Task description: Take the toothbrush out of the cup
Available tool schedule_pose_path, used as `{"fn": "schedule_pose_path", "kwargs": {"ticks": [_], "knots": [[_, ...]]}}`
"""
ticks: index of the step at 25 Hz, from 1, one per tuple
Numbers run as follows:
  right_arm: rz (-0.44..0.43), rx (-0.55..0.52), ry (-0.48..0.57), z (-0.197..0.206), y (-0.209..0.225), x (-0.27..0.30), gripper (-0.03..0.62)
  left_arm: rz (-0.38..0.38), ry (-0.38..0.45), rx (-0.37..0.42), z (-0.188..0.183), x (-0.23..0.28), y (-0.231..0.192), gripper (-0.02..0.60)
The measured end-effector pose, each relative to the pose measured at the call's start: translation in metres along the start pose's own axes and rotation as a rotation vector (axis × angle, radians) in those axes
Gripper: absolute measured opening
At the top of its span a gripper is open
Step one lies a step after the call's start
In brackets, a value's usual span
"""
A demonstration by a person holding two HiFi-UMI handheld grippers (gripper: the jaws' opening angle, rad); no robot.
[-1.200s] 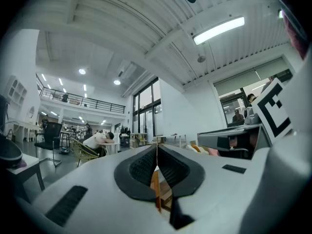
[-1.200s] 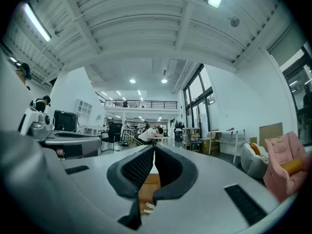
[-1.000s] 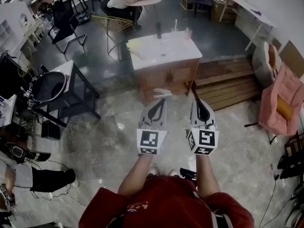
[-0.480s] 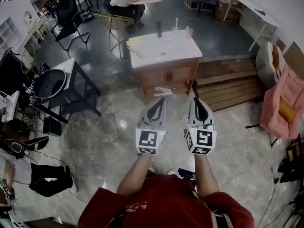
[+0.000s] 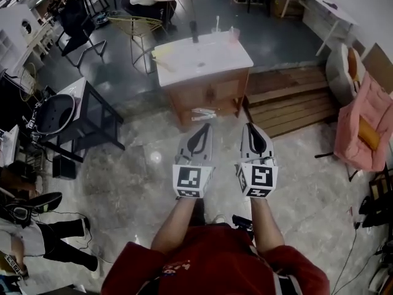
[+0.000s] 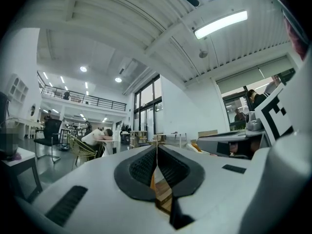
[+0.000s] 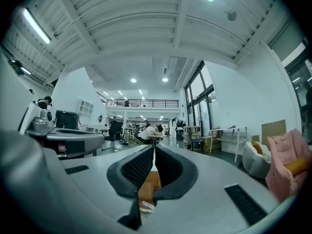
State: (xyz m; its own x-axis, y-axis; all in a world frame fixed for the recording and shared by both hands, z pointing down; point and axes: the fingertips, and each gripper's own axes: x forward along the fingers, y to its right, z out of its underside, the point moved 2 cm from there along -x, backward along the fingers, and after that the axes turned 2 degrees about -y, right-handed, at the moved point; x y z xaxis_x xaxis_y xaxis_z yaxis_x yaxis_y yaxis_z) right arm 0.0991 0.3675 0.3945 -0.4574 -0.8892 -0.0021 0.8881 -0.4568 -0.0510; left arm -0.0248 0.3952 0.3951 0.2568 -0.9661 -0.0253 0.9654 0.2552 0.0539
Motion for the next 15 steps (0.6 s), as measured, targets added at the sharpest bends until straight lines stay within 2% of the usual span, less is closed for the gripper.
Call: {"fn": "schedule_pose_path", "kwargs": {"ticks": [7, 15], "knots": [[0.039, -0.019, -0.005, 0.004, 0.007, 0.048, 0.034, 0.041, 0.014, 0.004, 0.004, 0.045, -0.022, 0.029], [0.062, -0.032, -0.012, 0.001, -0.003, 0.113, 0.034, 0.067, 0.021, -0.017, 0.007, 0.089, -0.073, 0.029]]}}
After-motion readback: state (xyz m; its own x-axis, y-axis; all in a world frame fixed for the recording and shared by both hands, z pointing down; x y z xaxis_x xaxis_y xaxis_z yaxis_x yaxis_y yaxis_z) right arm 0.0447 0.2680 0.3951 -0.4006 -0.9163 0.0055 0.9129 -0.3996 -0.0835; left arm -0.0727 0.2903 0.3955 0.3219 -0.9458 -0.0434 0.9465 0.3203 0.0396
